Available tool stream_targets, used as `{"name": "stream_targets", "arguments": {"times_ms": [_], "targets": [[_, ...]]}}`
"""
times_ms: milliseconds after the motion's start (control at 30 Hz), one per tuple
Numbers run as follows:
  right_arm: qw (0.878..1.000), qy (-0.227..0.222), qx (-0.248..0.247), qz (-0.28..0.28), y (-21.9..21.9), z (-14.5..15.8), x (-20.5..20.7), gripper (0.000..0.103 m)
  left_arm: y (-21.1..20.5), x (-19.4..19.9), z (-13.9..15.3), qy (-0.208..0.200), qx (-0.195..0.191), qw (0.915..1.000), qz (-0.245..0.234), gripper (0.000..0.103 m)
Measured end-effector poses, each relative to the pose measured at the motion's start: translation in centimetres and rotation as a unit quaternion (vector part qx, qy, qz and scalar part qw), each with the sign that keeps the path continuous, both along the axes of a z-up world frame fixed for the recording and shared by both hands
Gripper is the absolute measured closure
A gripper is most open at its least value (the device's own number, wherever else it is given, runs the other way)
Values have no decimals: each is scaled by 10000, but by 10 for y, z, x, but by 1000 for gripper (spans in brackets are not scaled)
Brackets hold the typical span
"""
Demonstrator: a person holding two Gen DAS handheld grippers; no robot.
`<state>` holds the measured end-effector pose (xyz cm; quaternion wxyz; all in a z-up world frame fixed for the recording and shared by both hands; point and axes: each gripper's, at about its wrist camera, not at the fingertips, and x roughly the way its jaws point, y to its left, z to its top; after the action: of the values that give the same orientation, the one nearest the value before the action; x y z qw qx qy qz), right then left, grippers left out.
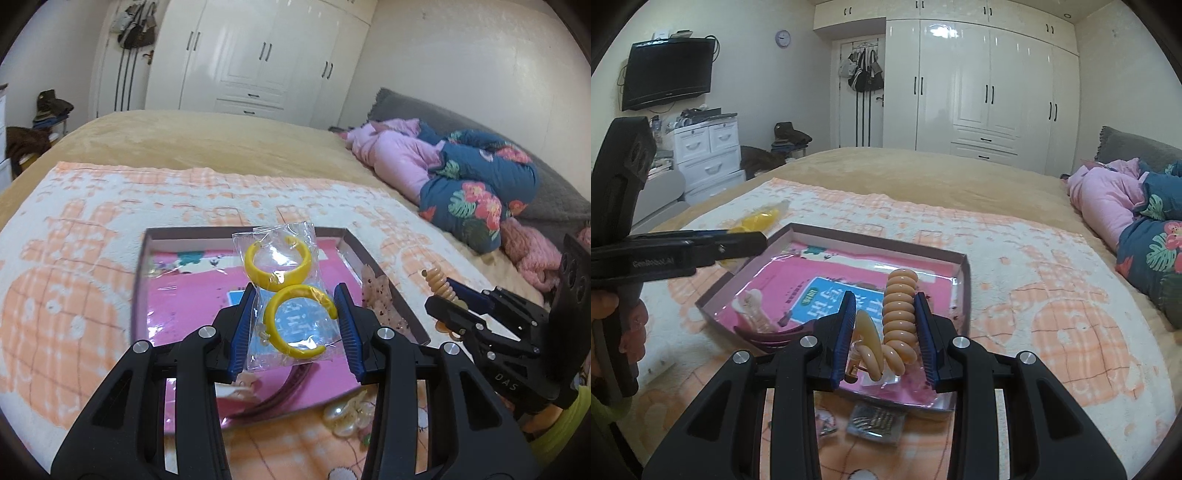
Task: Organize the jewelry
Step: 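Open the left gripper to drop the rings in the box while the right releases the hair tie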
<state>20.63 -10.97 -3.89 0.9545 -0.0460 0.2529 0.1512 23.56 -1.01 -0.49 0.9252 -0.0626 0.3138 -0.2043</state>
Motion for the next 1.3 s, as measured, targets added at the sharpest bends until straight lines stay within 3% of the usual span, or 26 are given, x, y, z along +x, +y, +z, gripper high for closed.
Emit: {"name": "stream_targets", "arguments": {"times_ms": [500,933,1067,1100,1200,1300], "targets": [[9996,240,34,-110,-15,-26,24,72,-20,36,-39,554,227,9982,-95,69],[9987,488,-62,-97,-9,-48,47,71,-24,44,-47,636,257,9976,-95,64],[9983,555,3,-177,-10,-49,49,63,-21,39,-40,581,200,9981,29,47],[9984,539,41,-195,-12,-48,48,57,-20,37,-37,545,185,9983,60,44],[9984,426,136,-333,-18,-43,42,39,-18,31,-25,418,101,9990,101,39],[9984,333,171,-418,-22,-39,35,33,-16,25,-13,284,42,9995,120,36]]}}
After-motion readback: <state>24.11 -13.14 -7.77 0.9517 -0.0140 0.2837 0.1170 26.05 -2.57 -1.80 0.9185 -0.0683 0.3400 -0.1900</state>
